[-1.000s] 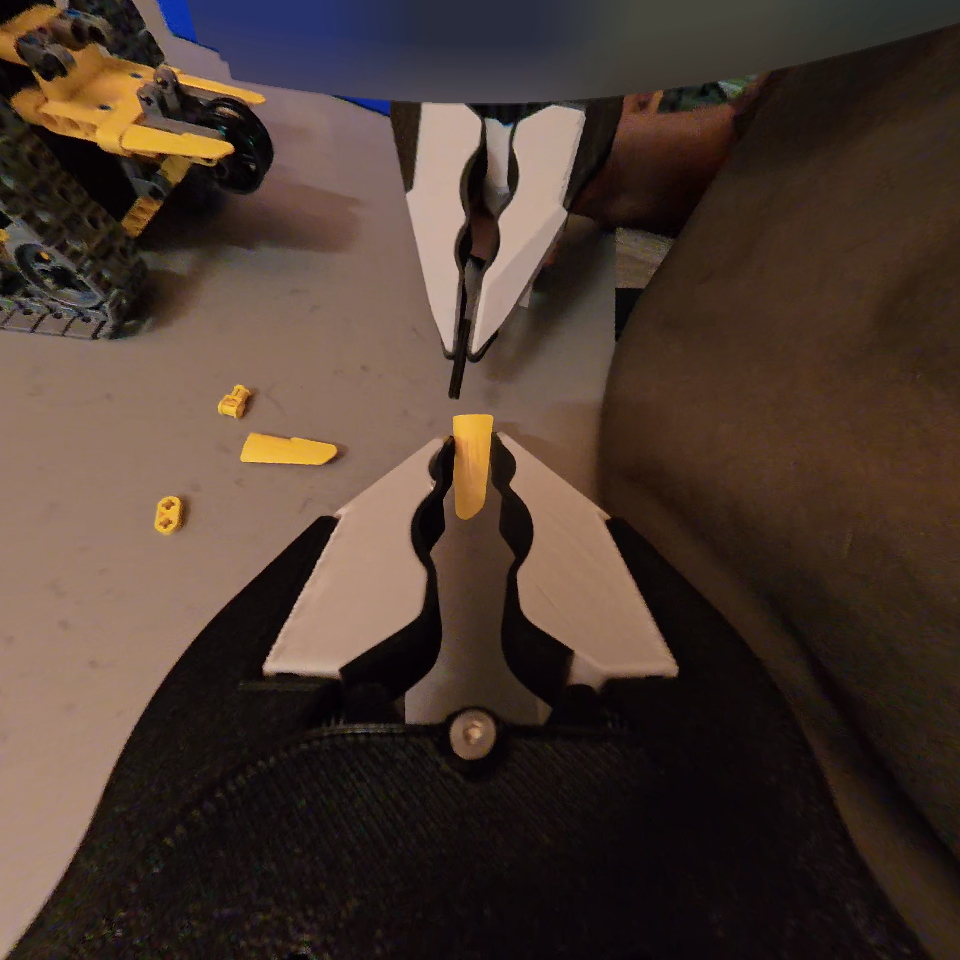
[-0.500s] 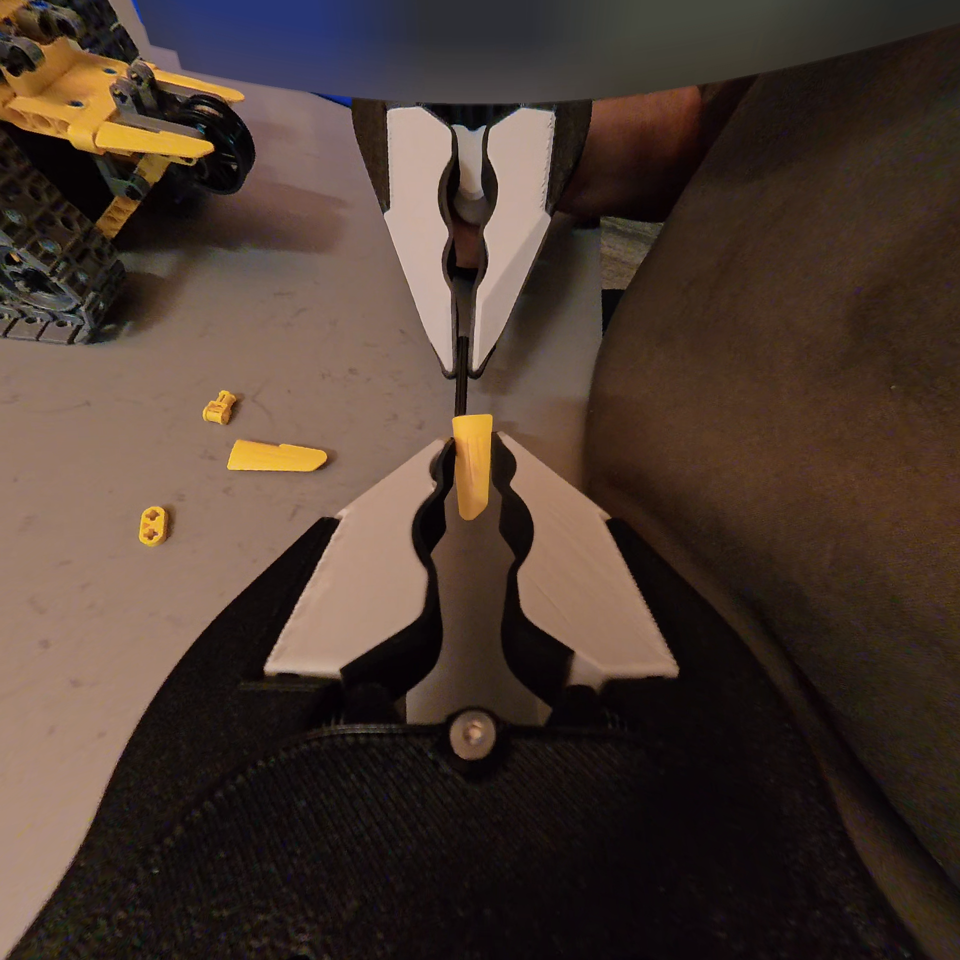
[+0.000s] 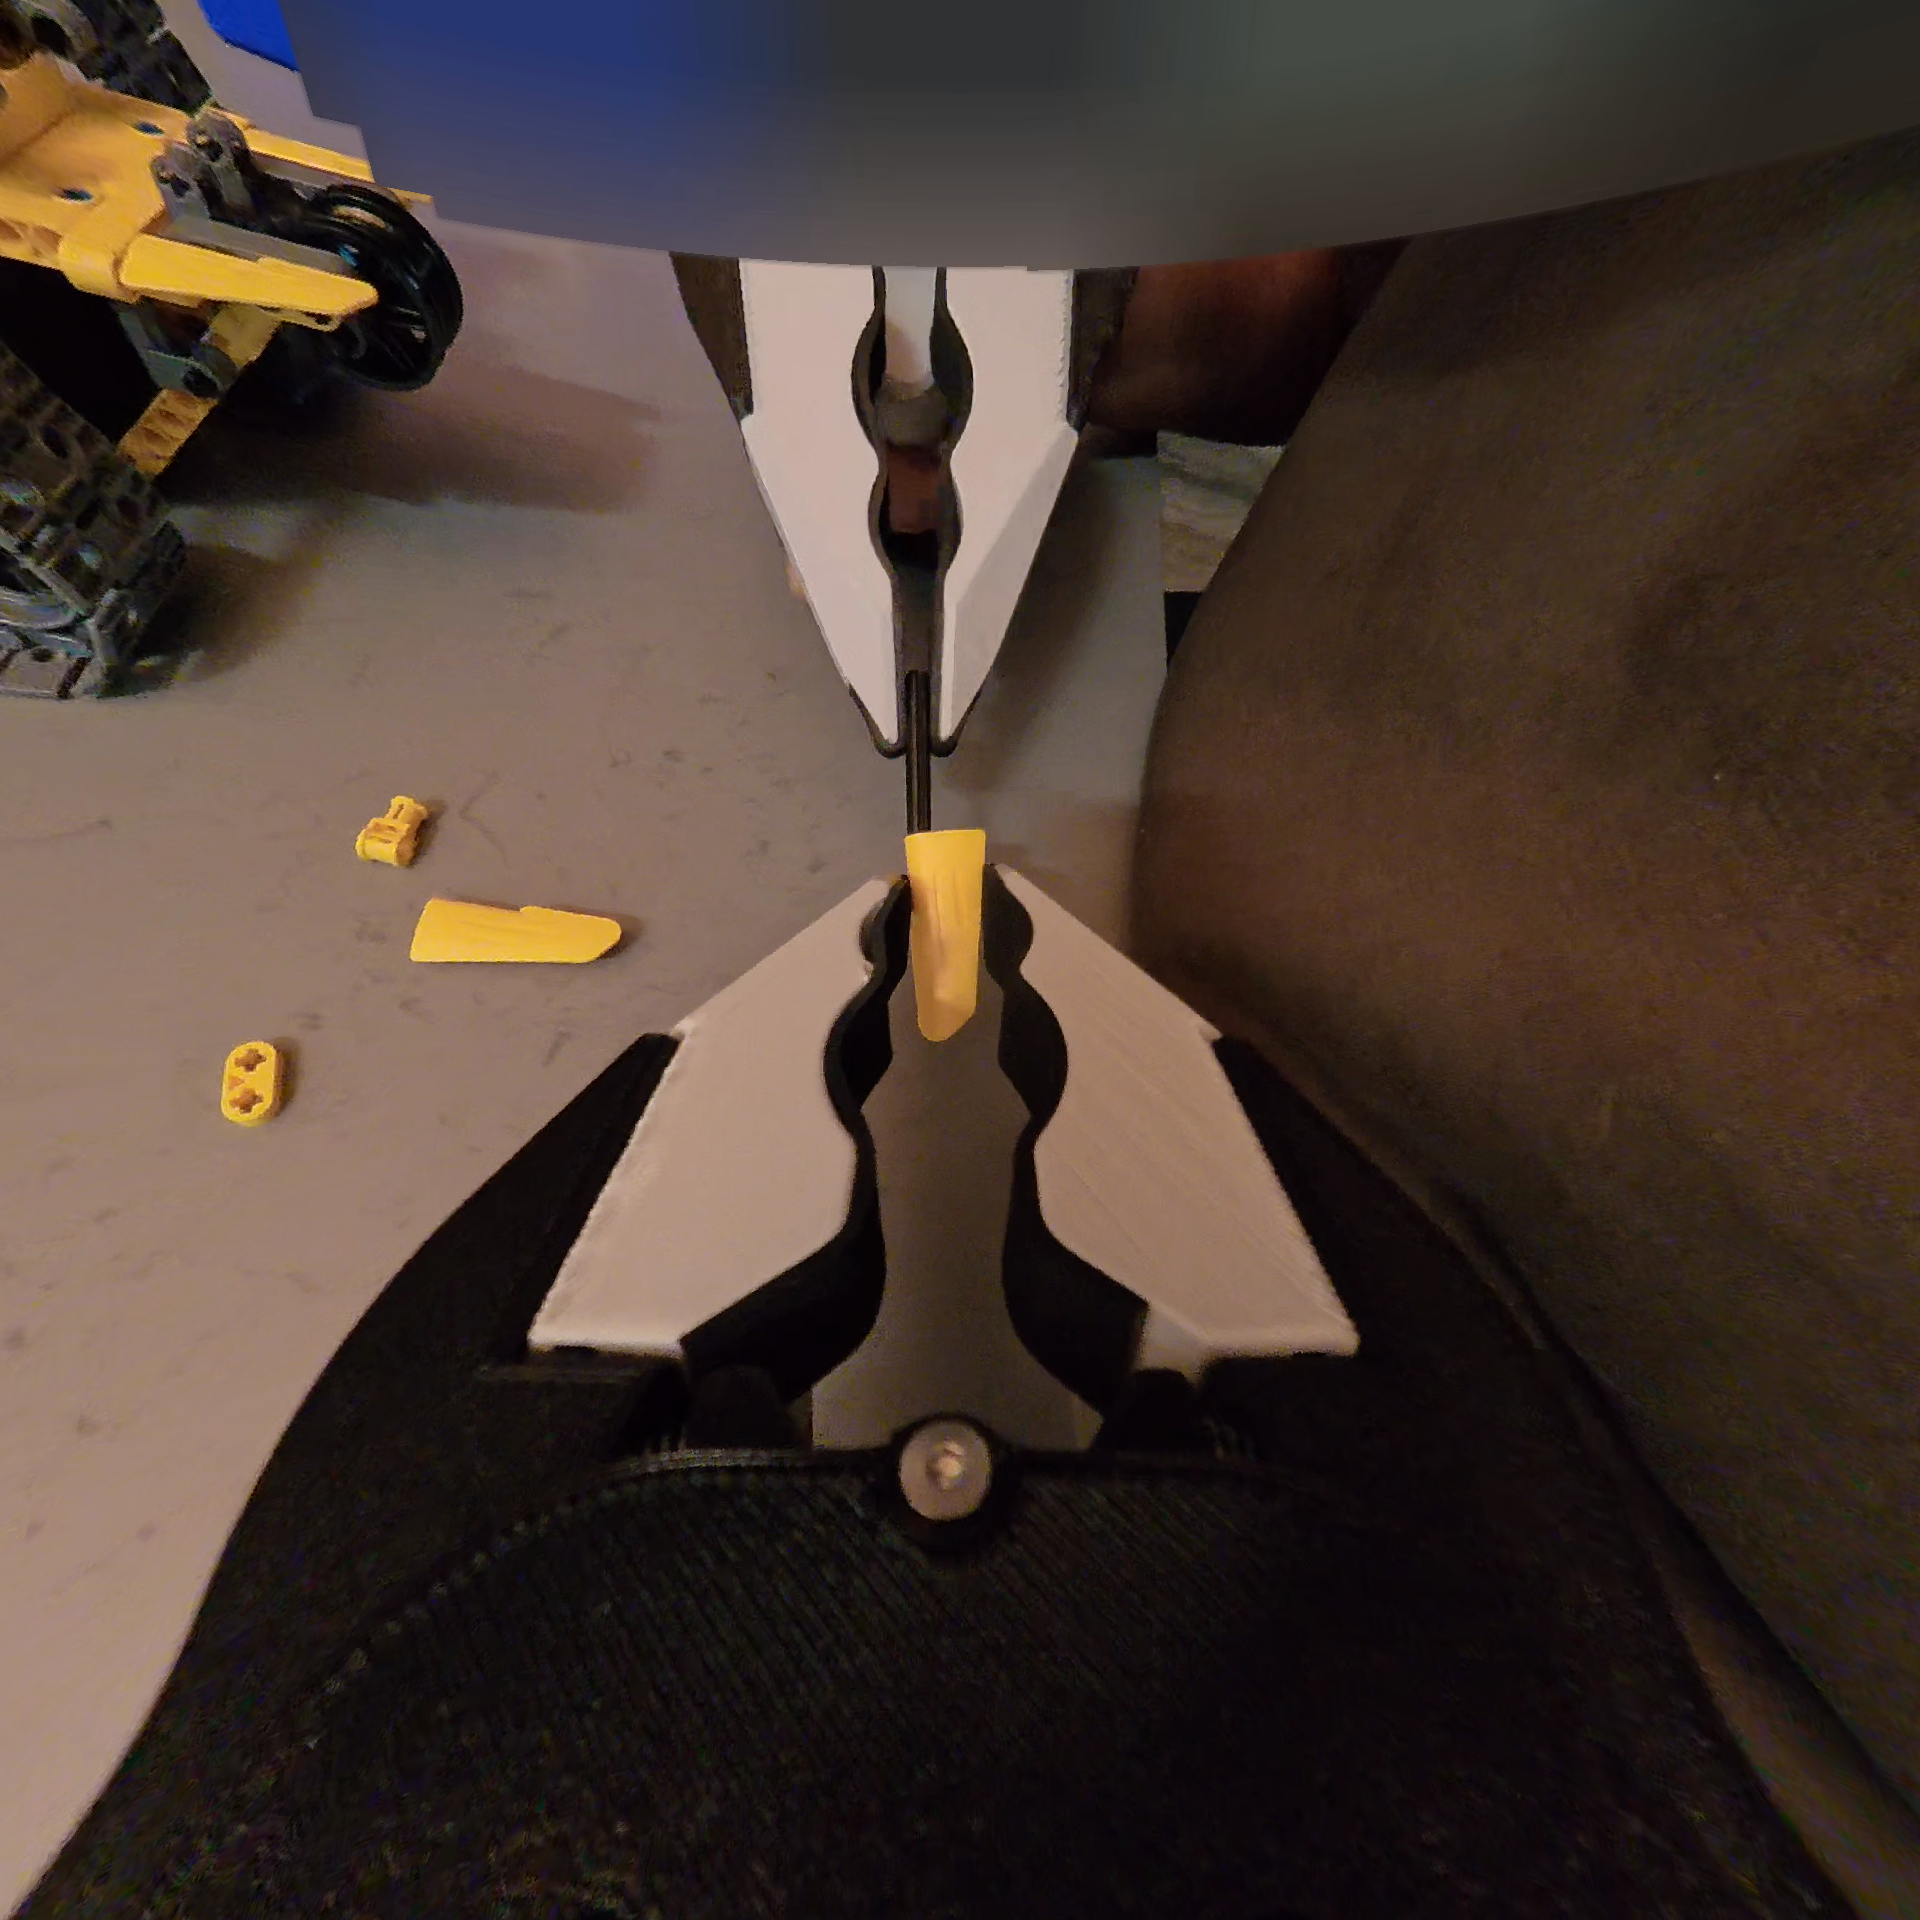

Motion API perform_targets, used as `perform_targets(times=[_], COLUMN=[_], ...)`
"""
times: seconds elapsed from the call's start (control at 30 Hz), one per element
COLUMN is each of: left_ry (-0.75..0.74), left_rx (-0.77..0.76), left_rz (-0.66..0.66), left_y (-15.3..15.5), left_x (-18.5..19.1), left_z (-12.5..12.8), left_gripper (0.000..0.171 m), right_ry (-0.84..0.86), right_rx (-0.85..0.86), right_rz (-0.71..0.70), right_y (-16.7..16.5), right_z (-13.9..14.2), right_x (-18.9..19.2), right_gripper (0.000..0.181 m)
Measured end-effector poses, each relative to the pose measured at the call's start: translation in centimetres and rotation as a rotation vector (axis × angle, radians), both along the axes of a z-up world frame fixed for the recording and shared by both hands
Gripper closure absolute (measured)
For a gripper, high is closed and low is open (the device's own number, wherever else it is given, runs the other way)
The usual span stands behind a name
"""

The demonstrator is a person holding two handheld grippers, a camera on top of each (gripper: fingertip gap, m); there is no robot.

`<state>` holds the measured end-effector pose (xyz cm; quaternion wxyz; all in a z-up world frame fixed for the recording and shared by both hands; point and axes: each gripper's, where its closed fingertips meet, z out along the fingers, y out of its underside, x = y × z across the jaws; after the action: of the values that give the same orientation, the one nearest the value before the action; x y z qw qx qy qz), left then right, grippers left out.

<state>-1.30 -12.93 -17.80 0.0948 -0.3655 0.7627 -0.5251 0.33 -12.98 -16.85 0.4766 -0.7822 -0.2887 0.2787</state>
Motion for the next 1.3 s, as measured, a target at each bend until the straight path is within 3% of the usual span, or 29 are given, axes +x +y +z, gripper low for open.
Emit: perform_targets(times=[0.23, 0.4, 1.3], left_ry=[0.061, 0.078, 0.054], left_rx=[-0.126, -0.116, -0.041], left_rz=[-0.055, -0.067, -0.076], left_y=[-0.6, -0.8, -1.3], left_x=[-0.4, -0.4, -0.5], left_z=[0.8, 0.5, -0.1], left_gripper=[0.161, 0.161, 0.163], right_ry=[-0.061, -0.151, -0.140], right_rx=[0.101, 0.152, 0.133], right_rz=[0.098, 0.142, 0.179], right_y=[-0.7, -0.8, -1.0], right_z=[0.5, 0.4, -0.1], right_x=[-0.3, -0.5, -0.8], right_gripper=[0.178, 0.178, 0.178])
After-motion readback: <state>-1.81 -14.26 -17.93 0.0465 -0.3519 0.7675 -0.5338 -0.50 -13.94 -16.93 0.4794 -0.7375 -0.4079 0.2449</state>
